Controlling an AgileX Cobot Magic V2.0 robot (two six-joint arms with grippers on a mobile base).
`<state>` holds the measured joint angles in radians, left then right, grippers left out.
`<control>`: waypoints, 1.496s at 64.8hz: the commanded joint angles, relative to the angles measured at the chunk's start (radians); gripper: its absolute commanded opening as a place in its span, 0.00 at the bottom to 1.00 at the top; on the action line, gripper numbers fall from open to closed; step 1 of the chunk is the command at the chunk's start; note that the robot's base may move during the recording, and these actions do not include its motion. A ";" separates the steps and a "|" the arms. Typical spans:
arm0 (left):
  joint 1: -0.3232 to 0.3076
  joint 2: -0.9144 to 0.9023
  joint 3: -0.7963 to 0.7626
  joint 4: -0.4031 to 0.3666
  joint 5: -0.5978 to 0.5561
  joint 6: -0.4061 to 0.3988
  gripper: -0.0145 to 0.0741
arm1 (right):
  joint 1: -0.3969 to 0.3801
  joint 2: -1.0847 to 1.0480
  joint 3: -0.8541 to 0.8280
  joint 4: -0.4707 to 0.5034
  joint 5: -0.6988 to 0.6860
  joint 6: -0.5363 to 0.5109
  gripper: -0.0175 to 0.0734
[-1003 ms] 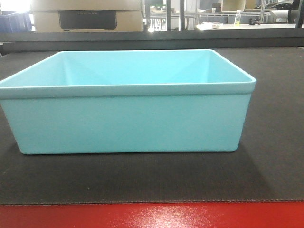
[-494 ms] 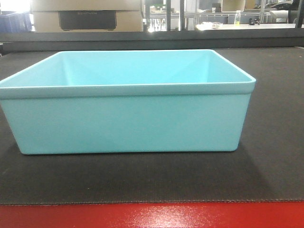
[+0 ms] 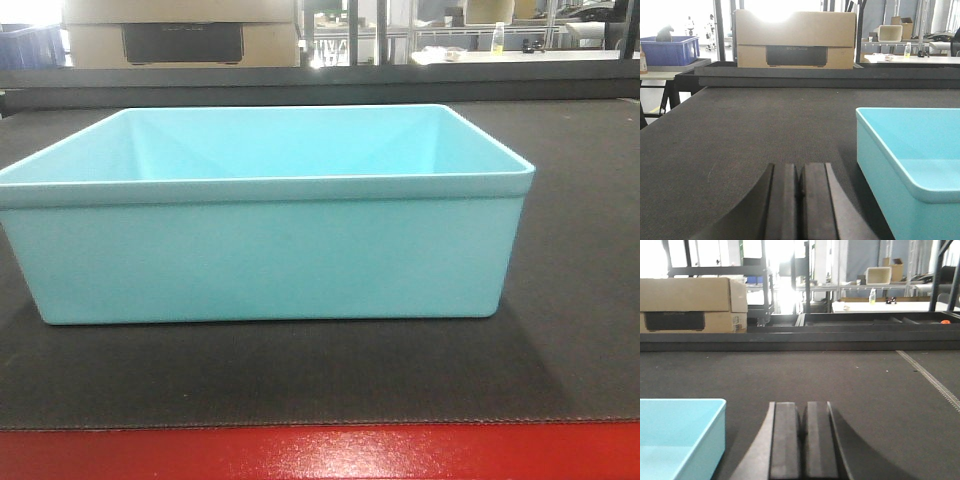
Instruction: Fetch blue bin and place on conveyor start
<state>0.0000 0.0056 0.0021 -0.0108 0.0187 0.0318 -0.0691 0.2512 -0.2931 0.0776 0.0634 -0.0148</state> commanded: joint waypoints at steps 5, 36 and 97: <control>-0.006 -0.006 -0.002 -0.006 -0.019 0.002 0.04 | -0.009 -0.082 0.132 0.012 -0.095 -0.016 0.01; -0.006 -0.006 -0.002 -0.006 -0.019 0.002 0.04 | -0.011 -0.251 0.293 0.008 -0.072 -0.016 0.01; -0.006 -0.006 -0.002 -0.006 -0.019 0.002 0.04 | -0.011 -0.251 0.293 0.008 -0.072 -0.016 0.01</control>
